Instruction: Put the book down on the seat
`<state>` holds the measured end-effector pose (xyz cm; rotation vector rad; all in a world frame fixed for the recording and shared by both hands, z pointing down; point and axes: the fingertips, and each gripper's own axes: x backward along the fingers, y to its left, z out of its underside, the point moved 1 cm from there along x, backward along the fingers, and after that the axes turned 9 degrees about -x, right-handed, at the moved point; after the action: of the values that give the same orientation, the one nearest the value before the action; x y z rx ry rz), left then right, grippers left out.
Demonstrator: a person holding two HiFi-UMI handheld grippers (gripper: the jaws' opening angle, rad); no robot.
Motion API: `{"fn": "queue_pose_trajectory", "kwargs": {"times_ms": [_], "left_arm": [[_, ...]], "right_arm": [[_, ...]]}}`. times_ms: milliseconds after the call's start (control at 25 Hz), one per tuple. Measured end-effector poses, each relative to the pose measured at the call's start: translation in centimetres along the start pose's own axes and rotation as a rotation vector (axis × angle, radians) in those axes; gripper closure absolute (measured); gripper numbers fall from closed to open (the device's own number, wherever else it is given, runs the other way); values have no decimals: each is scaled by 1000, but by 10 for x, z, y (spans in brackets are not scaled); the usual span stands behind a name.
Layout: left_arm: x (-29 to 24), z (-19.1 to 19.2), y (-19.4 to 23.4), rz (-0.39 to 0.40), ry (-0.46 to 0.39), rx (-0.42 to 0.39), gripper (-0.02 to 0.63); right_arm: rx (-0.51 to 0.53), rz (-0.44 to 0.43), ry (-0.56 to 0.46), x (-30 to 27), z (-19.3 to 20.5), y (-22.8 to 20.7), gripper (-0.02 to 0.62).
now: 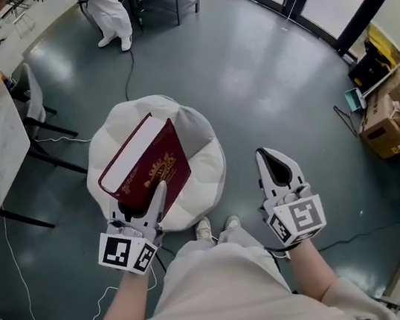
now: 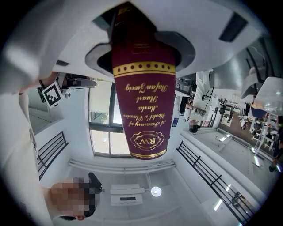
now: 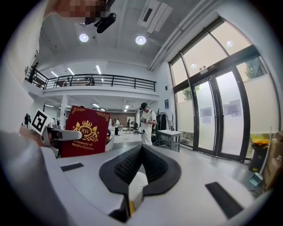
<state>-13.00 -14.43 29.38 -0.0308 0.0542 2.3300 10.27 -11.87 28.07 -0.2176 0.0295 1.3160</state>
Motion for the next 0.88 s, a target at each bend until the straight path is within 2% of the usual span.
{"fn": "queue_pose_trajectory", "kwargs": {"times_ms": [360,560,760,880], "left_arm": [[-30,2,-17,22,16,61,376],[-24,26,-1,12,24,64,376],[-89,35,-1,47,37,93,376],[-125,53,6,81,35,120,376]], "right_arm": [[-6,-24,42,-13,3,-31,597],[-14,-24,60,-16,29,-18,597],[-39,-16,102,-24,34,-63,597],[-43,-5,119,-31,46,-80,597]]}}
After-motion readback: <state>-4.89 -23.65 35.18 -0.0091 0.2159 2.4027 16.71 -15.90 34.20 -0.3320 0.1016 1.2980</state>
